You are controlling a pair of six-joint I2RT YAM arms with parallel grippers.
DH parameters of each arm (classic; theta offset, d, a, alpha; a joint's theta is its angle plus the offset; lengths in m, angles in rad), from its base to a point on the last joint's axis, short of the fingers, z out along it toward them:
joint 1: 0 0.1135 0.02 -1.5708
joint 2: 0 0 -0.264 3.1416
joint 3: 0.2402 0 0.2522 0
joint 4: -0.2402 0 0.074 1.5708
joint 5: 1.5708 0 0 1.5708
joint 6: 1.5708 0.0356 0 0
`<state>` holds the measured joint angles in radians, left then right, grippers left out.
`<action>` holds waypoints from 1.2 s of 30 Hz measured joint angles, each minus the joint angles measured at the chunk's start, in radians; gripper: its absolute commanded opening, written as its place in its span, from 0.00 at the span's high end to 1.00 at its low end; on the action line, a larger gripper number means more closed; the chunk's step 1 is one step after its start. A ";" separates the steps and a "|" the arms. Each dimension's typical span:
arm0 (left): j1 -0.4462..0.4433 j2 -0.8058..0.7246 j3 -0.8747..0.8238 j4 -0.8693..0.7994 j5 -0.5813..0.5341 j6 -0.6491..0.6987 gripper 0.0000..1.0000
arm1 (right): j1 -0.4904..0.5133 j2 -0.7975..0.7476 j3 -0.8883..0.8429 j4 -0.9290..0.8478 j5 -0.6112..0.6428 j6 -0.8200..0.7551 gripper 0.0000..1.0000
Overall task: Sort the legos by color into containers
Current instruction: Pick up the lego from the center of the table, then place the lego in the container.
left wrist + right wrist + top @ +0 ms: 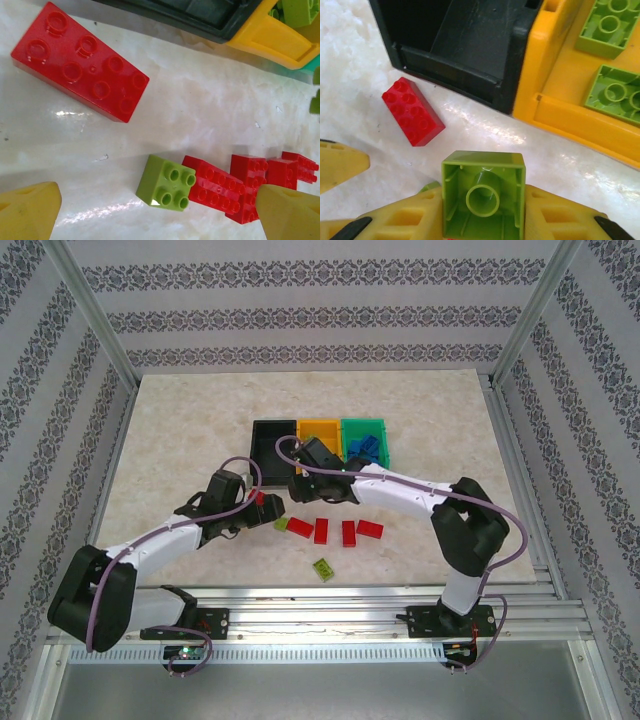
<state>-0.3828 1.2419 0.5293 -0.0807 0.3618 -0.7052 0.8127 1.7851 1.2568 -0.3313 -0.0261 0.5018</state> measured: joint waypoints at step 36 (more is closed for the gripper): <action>0.000 0.059 0.032 -0.062 0.052 0.045 0.06 | -0.219 0.009 0.022 0.002 -0.042 -0.041 0.44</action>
<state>-0.3832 1.3006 0.5610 -0.1425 0.4137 -0.6598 0.5941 1.7943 1.2789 -0.3290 -0.0681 0.4606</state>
